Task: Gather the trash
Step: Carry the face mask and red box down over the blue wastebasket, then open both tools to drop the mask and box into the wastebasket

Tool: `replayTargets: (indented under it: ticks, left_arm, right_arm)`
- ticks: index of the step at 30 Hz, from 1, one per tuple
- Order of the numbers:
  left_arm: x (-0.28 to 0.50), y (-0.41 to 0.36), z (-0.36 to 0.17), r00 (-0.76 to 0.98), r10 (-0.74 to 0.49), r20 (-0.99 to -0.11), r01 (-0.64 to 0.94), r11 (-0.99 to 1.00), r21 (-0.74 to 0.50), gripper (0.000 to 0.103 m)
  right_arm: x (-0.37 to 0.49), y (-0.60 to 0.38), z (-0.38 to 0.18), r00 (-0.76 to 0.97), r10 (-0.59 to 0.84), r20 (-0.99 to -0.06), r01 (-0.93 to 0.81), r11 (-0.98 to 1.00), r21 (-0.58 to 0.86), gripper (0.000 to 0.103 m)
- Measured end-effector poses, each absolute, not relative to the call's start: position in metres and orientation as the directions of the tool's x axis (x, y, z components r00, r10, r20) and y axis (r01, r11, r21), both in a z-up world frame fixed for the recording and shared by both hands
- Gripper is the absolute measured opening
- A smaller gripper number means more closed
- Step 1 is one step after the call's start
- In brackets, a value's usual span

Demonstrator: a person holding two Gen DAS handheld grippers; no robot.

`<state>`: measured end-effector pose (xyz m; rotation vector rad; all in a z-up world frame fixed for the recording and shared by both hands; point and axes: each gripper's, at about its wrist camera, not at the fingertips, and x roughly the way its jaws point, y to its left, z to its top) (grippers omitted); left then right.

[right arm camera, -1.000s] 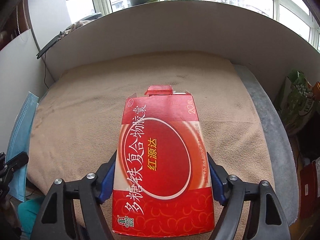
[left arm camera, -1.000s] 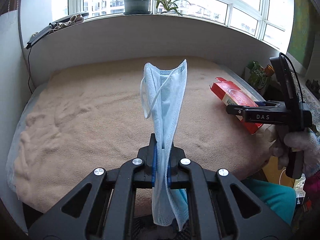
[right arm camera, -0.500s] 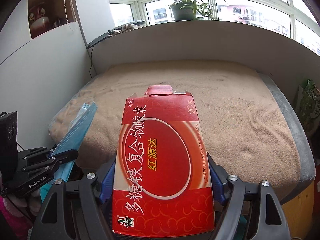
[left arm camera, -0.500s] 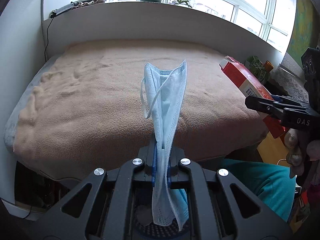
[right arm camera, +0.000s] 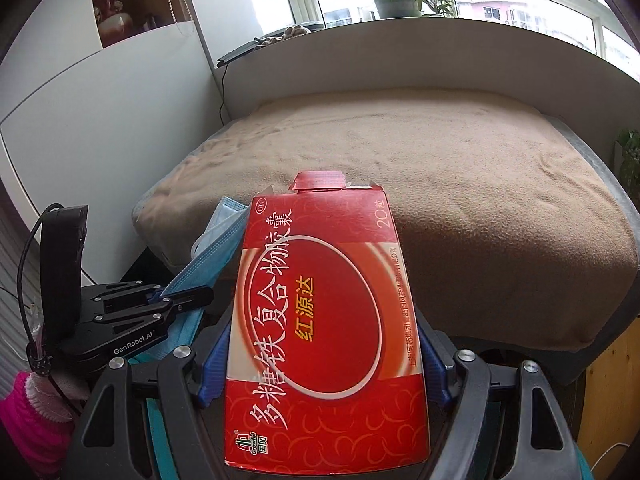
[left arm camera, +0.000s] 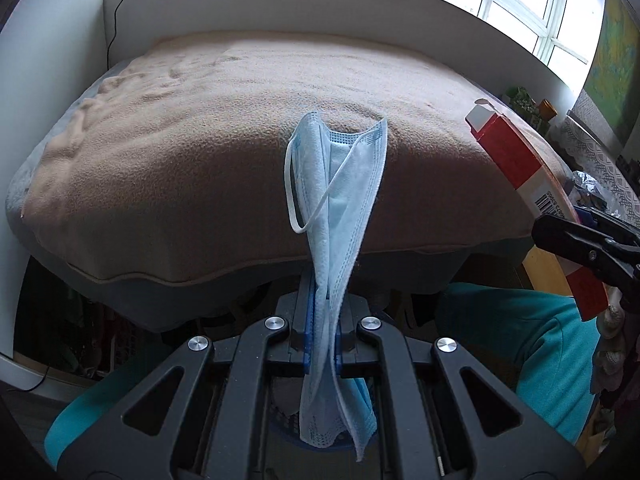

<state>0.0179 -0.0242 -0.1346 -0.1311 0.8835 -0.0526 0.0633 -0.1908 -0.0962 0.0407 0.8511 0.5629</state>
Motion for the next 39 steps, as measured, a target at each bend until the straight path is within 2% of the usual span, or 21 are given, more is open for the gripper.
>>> replayTargets:
  ticks: [21,31,39]
  left_arm:
    - [-0.001,-0.034,-0.215,0.505,-0.108,-0.856,-0.041,0.988,-0.149,0.005]
    - [0.007,-0.027,-0.283,0.342,-0.169,-0.925,-0.09,0.973,-0.211,0.005]
    - [0.015,-0.021,-0.32,0.256,-0.199,-0.946,-0.129,0.963,-0.237,0.005]
  right_arm:
    - [0.042,-0.163,-0.182,0.361,0.46,-0.811,-0.428,0.855,0.295,0.079]
    - [0.049,-0.163,-0.227,0.283,0.403,-0.87,-0.389,0.878,0.28,0.079]
    - [0.055,-0.163,-0.251,0.249,0.373,-0.894,-0.364,0.891,0.271,0.079]
